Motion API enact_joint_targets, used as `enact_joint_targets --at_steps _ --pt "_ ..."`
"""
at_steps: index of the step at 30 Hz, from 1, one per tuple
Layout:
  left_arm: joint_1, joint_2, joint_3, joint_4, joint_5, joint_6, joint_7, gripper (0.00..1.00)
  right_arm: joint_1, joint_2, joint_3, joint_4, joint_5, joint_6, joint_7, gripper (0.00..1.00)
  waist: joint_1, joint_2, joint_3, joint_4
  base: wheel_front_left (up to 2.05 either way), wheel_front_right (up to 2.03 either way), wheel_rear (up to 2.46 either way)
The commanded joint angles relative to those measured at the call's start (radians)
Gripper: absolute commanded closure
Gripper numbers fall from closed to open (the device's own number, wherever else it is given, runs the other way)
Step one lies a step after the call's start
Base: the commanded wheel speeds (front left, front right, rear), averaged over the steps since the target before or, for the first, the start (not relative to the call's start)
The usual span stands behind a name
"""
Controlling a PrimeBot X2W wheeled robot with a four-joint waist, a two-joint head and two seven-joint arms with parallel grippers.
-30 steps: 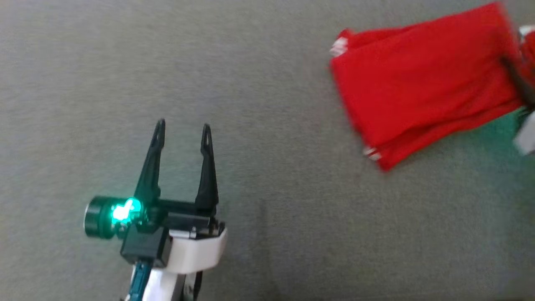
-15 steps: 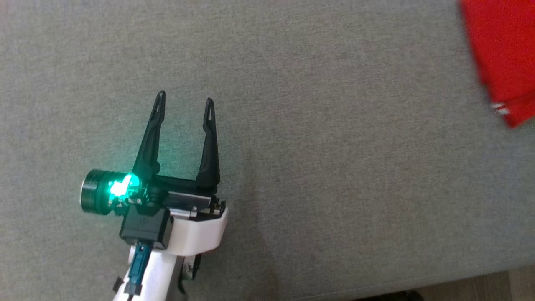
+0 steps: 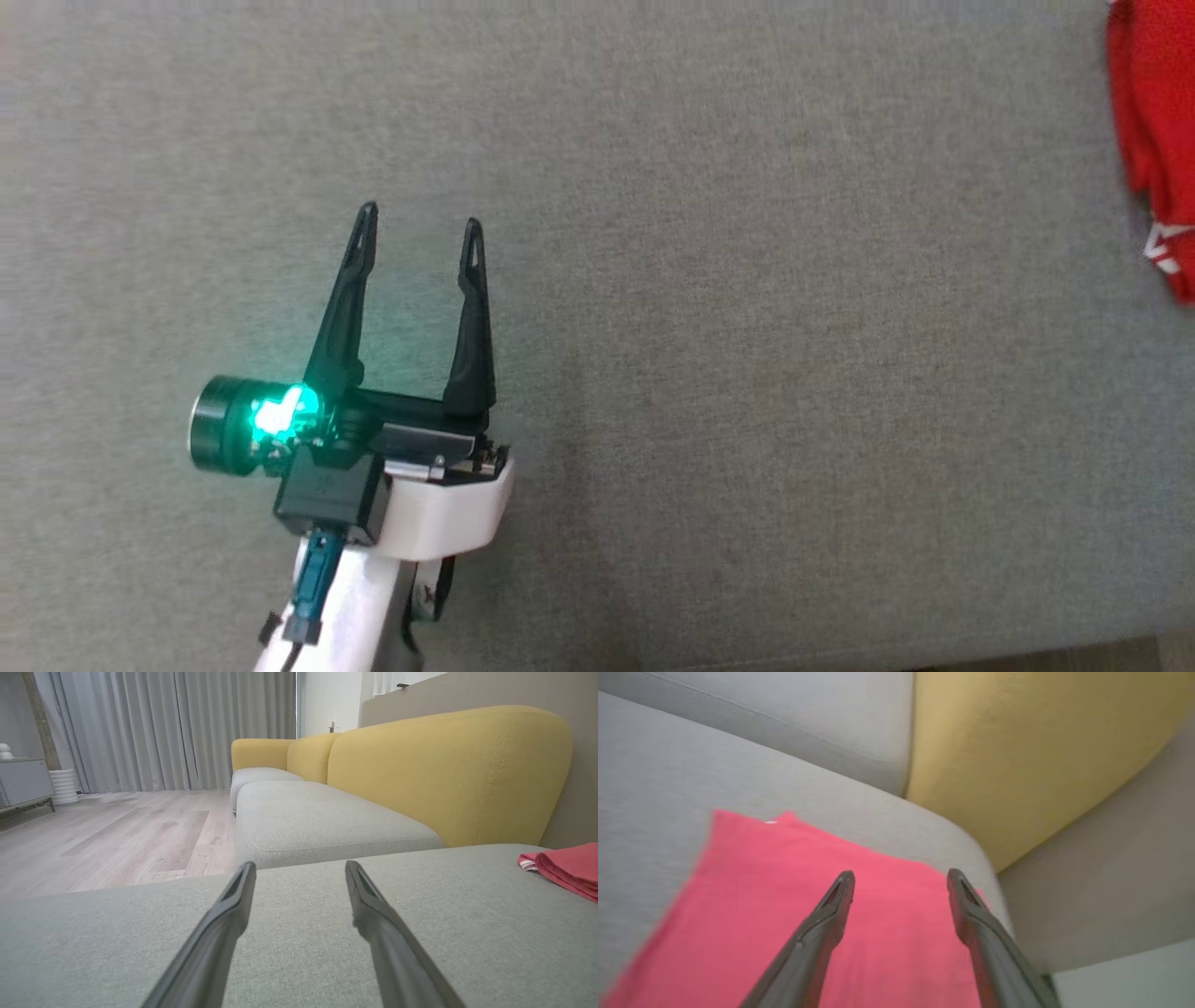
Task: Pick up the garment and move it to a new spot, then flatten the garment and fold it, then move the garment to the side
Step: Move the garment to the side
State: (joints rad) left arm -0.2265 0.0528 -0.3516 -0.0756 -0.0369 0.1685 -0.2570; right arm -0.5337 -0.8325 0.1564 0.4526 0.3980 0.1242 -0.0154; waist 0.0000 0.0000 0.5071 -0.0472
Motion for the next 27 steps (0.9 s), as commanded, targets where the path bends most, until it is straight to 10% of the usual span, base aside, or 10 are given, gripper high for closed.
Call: enact_joint_targets --at_steps 1,12,27 --pt "0.009 -0.003 0.026 -0.026 -0.004 0.008 -0.005 0.00 0.045 -0.030 0.002 -0.025 -0.004 0.007 -0.013 0.00 0.0000 0.0000 -0.032 0.013 0.00 0.00 0.00" --pt "0.139 -0.003 0.053 0.025 -0.068 -0.009 -0.005 0.00 0.212 0.408 0.140 -0.025 -0.042 0.007 -0.214 0.00 0.0000 0.0000 -0.255 0.055 0.00 0.00 0.00" --pt "0.345 -0.003 0.130 0.037 -0.071 -0.004 -0.005 0.00 0.562 0.732 -0.045 -0.349 -0.253 0.007 -0.246 0.00 0.0000 0.0000 -0.481 0.072 0.00 0.00 0.00"
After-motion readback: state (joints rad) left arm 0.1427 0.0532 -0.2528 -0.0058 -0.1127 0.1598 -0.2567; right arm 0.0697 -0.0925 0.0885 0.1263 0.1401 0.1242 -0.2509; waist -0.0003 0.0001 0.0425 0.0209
